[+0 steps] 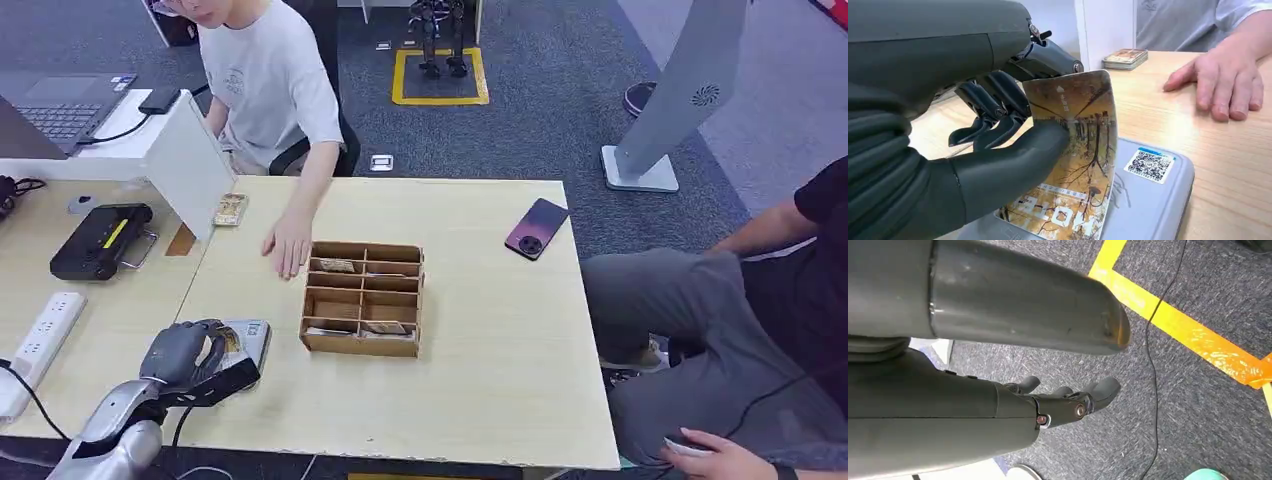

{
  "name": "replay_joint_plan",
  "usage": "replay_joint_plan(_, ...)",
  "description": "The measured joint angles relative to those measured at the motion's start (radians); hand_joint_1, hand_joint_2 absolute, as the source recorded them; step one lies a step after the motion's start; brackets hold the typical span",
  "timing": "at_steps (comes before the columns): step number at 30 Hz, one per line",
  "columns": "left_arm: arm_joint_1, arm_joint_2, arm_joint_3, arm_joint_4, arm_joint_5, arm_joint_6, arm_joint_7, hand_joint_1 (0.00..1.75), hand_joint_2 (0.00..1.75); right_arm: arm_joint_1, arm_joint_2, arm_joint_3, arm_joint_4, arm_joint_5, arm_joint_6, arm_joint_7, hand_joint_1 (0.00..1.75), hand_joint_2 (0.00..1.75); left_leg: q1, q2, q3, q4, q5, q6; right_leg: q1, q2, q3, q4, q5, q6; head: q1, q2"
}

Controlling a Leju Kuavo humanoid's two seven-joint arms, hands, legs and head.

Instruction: Pass the card to the sensor for recognition and then transmit it.

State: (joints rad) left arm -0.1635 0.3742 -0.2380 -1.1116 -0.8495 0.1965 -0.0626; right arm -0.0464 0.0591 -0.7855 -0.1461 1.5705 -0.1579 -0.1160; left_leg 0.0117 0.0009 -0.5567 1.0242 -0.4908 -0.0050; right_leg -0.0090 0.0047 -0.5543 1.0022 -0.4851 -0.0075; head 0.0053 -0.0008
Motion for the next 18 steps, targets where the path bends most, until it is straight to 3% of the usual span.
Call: replay_joint_plan(18, -0.003, -0.002, 0.0, 0.009, 0.0, 0.0, 0.0, 1.75, 1.75, 0.0, 0.0, 0.001, 0.0, 0.0, 0.0, 0.0, 0.0, 0.0, 0.0, 0.0, 0.003, -0.001, 0.0, 0.0, 0.0, 0.0, 0.003, 0.0, 0.0, 0.0, 0.0, 0.0)
